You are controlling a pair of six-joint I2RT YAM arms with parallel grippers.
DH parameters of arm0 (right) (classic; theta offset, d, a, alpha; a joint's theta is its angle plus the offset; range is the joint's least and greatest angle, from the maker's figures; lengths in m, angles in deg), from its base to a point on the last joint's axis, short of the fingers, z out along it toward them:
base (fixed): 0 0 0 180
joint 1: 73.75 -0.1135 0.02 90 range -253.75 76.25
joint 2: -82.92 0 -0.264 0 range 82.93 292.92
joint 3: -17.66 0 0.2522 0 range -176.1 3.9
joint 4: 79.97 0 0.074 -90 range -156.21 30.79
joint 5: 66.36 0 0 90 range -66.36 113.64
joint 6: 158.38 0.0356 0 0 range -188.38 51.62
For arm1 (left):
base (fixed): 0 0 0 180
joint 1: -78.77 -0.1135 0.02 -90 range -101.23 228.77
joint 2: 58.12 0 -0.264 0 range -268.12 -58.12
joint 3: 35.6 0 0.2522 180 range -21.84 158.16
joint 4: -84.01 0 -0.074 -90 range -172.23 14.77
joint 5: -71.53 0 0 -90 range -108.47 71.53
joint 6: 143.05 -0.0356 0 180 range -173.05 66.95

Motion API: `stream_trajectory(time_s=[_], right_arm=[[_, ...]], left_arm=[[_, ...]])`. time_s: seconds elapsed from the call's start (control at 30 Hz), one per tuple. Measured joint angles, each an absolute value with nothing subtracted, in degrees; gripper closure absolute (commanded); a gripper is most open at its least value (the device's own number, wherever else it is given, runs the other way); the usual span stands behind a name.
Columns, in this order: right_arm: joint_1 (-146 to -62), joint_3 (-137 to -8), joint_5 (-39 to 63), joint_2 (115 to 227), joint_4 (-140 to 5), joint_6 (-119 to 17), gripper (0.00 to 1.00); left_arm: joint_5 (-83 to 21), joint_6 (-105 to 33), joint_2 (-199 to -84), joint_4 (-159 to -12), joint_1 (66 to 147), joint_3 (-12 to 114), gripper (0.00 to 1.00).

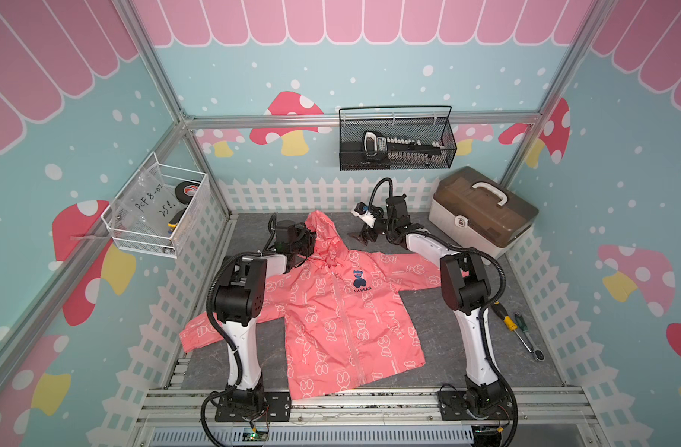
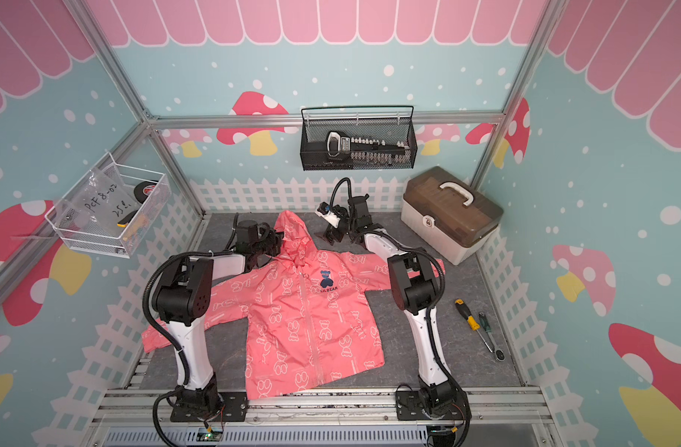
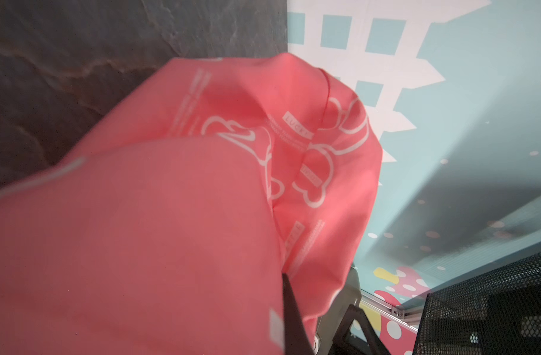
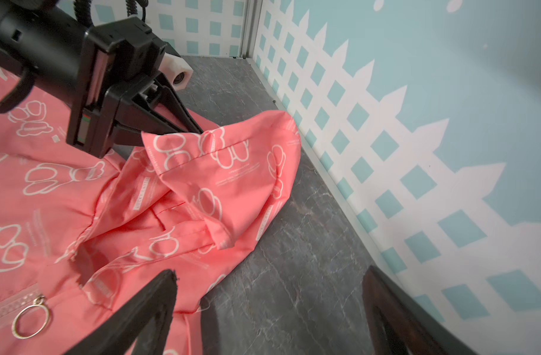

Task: Unzip the jacket
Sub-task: Flatten out the jacket at the center of the board.

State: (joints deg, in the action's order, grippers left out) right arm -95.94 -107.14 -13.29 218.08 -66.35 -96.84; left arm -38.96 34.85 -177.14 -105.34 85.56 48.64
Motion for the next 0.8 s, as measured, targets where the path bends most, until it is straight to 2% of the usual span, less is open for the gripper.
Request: stream_trajectory(time_s=[0.13,0.27,0.33,0.4,0.5,0.6,0.73,0.8], right_arm=[[-97.6,-122.6,-14.0,225.6,-51.7,-108.3,0.11],[-99.8,-130.4,-14.1,230.3,-42.2,-115.5,0.18],[-100.8,-131.4,-14.5,231.5,-39.1,-118.0,0.37],[-101.4,-132.1,-15.0,232.4,-37.0,-119.6,0.51],[-101.6,-133.8,-15.4,233.7,-35.0,-121.0,0.62],[-101.5,-135.8,-15.5,234.8,-34.4,-121.1,0.60],[-101.5,-137.5,-14.9,235.3,-34.6,-121.0,0.41],[-101.6,-137.9,-14.7,235.3,-35.0,-121.0,0.39]], left_arm=[[-40.2,33.6,-177.1,-103.7,85.4,49.3,1.00],[-41.1,33.3,-177.1,-103.4,85.3,49.8,1.00],[-41.5,33.2,-177.1,-103.3,85.2,49.8,1.00],[-41.7,33.1,-177.0,-103.1,85.1,49.9,1.00],[-42.2,32.7,-176.7,-101.8,84.8,50.5,1.00],[-42.5,32.0,-176.4,-100.7,84.7,51.6,1.00],[-43.0,31.1,-175.1,-99.1,84.6,52.8,1.00],[-43.3,30.5,-174.1,-98.1,84.5,53.2,1.00]])
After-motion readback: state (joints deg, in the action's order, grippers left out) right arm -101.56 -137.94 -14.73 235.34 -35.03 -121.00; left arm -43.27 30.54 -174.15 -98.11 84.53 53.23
